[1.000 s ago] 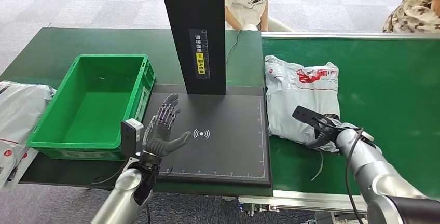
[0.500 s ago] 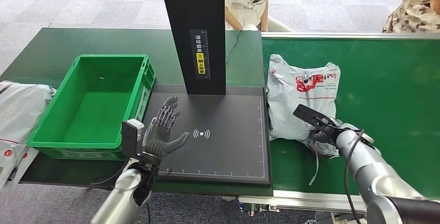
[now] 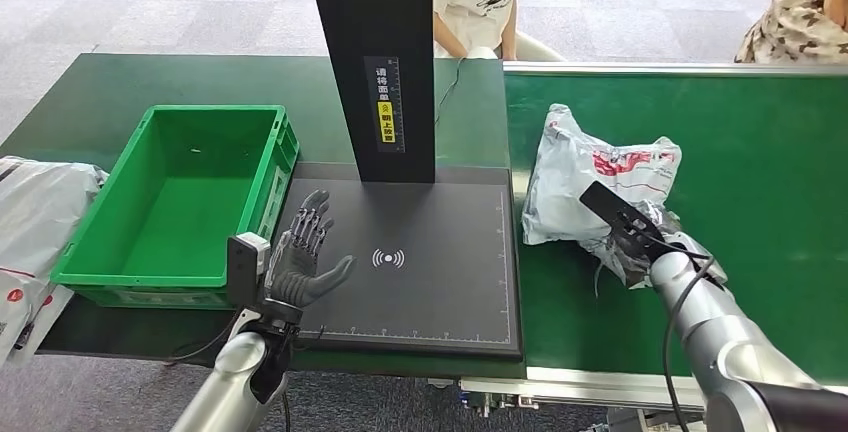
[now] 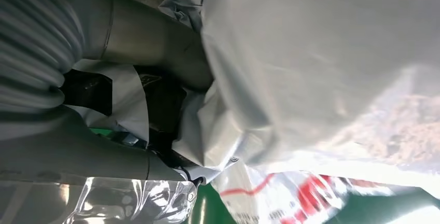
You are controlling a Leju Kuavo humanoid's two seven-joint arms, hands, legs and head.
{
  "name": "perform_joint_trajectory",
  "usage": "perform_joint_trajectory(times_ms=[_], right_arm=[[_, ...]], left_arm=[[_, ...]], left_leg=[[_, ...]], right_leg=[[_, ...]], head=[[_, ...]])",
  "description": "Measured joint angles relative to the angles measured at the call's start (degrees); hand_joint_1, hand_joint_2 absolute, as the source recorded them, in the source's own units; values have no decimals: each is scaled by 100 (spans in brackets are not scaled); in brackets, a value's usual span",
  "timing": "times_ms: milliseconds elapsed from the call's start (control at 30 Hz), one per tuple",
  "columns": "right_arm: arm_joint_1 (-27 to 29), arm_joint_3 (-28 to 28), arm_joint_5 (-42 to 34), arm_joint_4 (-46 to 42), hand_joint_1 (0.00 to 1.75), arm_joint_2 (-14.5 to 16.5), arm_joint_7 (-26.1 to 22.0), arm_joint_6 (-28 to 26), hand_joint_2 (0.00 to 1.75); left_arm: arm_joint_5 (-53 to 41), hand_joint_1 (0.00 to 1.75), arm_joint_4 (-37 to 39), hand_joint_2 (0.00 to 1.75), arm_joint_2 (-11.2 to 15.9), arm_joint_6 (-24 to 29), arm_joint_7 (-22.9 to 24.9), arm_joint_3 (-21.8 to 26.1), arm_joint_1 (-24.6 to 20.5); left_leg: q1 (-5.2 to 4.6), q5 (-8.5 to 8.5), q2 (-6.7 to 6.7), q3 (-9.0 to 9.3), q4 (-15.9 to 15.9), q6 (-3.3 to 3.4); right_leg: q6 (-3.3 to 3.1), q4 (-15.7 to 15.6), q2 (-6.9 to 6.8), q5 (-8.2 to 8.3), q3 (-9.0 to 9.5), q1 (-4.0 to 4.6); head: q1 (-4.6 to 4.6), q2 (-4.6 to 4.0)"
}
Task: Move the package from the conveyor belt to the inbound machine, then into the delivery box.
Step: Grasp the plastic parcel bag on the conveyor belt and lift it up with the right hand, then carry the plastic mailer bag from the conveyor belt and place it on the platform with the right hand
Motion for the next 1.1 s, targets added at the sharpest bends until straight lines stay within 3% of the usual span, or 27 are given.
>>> perform_joint_trajectory(times_ms=[267,367,533,767,1100], right_arm=[[36,-710,-1104,-538,175,24,-1789,-960,175],[104,-779,-1326,-962,175,83,-2141,-1121,175],[333,-576,-1379,-2017,175,257,-2421,-1010,175],[489,784,-809,-2970,175,467,-2394,-119,175],[395,3154,-643,-2933,175,797,-2289,742,175]], left_arm=[[-326,0,-553,175,-25,375,-192,189,348],[-515,0,-755,175,-71,506,-276,274,457],[-1199,0,-992,175,-180,1307,-670,409,521],[-1620,0,-1115,175,-347,2161,-1058,486,418],[-1659,0,-1213,175,-455,2671,-1125,556,222]], left_leg=[[0,0,-1,-2,-2,0],[1,0,-1,-2,-2,0],[2,0,0,-1,-3,0],[4,1,5,3,-5,-2],[6,2,5,2,-5,-4]], right_leg=[[0,1,-1,-1,-1,0],[0,1,-1,-1,-1,0],[0,2,0,-1,-1,0],[-1,4,6,0,-1,2],[-3,5,6,-1,-1,12]], head=[[1,0],[1,0],[1,0],[1,0],[0,0]])
